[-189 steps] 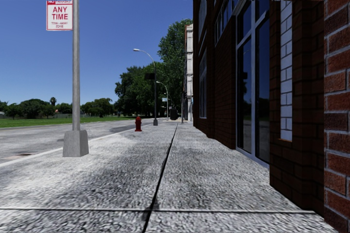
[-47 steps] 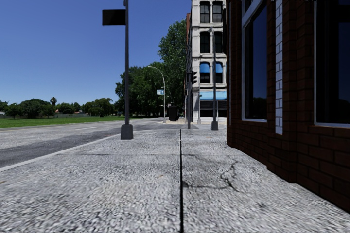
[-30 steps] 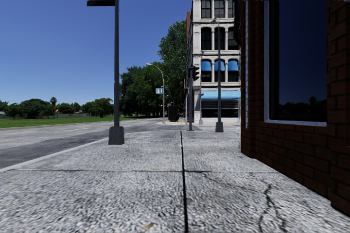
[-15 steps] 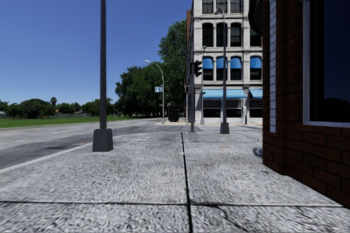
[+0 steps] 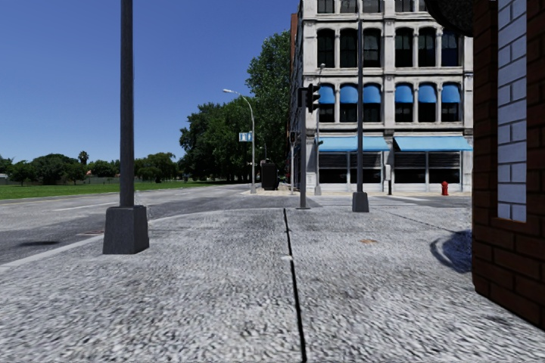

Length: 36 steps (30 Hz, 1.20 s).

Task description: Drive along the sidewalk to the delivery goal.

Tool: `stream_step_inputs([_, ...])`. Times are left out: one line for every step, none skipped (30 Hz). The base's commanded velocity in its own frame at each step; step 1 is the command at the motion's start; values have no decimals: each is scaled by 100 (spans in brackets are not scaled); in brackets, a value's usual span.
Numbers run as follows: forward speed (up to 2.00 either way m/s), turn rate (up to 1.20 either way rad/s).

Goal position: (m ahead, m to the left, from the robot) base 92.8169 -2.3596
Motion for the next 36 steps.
stream_step_inputs([200,0])
stream_step_inputs([200,0])
stream_step_inputs([200,0])
stream_step_inputs([200,-4])
stream_step_inputs([200,-7])
stream_step_inputs([200,-26])
stream_step_inputs([200,-45])
stream_step_inputs([200,-58])
stream_step_inputs([200,-58])
stream_step_inputs([200,-67])
stream_step_inputs([200,-72])
stream_step_inputs([200,-73])
stream_step_inputs([200,-74])
stream_step_inputs([200,-74])
stream_step_inputs([200,-74])
stream_step_inputs([200,-74])
stream_step_inputs([200,-74])
stream_step_inputs([200,-74])
stream_step_inputs([200,-74])
stream_step_inputs([200,-74])
stream_step_inputs([200,-74])
stream_step_inputs([200,-74])
stream_step_inputs([200,-74])
stream_step_inputs([200,-74])
stream_step_inputs([200,-74])
stream_step_inputs([200,-74])
stream_step_inputs([200,-74])
stream_step_inputs([200,-74])
stream_step_inputs([200,-74])
stream_step_inputs([200,-74])
stream_step_inputs([200,-74])
stream_step_inputs([200,-74])
stream_step_inputs([200,-74])
stream_step_inputs([200,-74])
stream_step_inputs([200,-74])
stream_step_inputs([200,-74])
